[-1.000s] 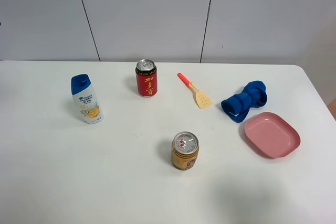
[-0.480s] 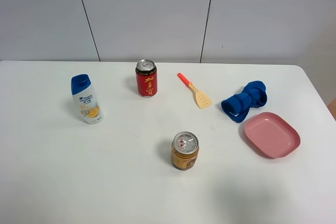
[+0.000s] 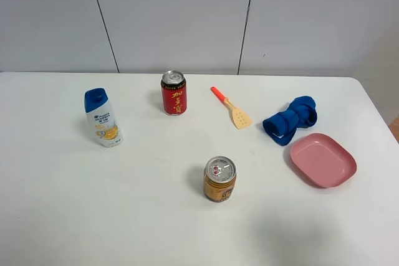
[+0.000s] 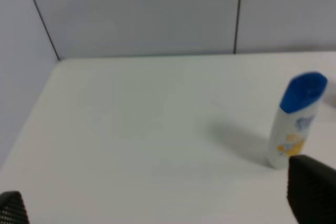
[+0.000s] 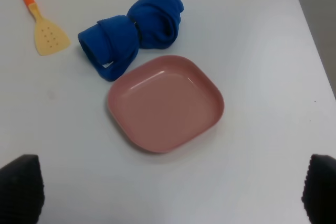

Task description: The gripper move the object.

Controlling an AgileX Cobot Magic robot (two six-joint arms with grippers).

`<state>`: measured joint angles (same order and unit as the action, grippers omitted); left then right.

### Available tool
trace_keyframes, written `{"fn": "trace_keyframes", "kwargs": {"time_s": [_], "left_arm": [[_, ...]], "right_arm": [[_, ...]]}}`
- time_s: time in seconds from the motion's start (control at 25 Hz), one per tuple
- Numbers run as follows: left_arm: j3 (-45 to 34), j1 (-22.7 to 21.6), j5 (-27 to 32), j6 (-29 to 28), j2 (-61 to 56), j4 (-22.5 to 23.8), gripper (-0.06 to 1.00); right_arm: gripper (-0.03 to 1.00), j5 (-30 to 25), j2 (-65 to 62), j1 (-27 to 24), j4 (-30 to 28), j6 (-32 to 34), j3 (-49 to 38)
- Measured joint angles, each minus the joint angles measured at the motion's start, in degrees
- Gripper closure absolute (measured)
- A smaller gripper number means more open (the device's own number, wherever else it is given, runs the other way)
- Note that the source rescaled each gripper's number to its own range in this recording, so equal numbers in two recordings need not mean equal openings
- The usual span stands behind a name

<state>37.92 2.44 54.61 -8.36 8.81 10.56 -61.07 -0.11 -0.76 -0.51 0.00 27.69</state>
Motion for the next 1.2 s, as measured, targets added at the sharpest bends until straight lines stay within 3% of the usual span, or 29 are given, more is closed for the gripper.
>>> {"fn": "trace_keyframes", "kwargs": {"time_s": [0.2,0.44,1.2], "left_arm": [[-4.70,0.00,2.88,0.00,-5.85,-3.60,-0.05],[-8.52,0.00,5.95,1.42,-9.04,-4.04,-0.05],[-8.67,0.00,6.02,2.99,-9.09,-4.16,-0.05]], "right_arm": [[-0.03,0.00,0.00,0.00,0.00,0.00,0.00],[-0.03,0.00,0.00,0.00,0.00,0.00,0.00],[-0.03,0.00,0.00,0.00,0.00,0.00,0.00]]}}
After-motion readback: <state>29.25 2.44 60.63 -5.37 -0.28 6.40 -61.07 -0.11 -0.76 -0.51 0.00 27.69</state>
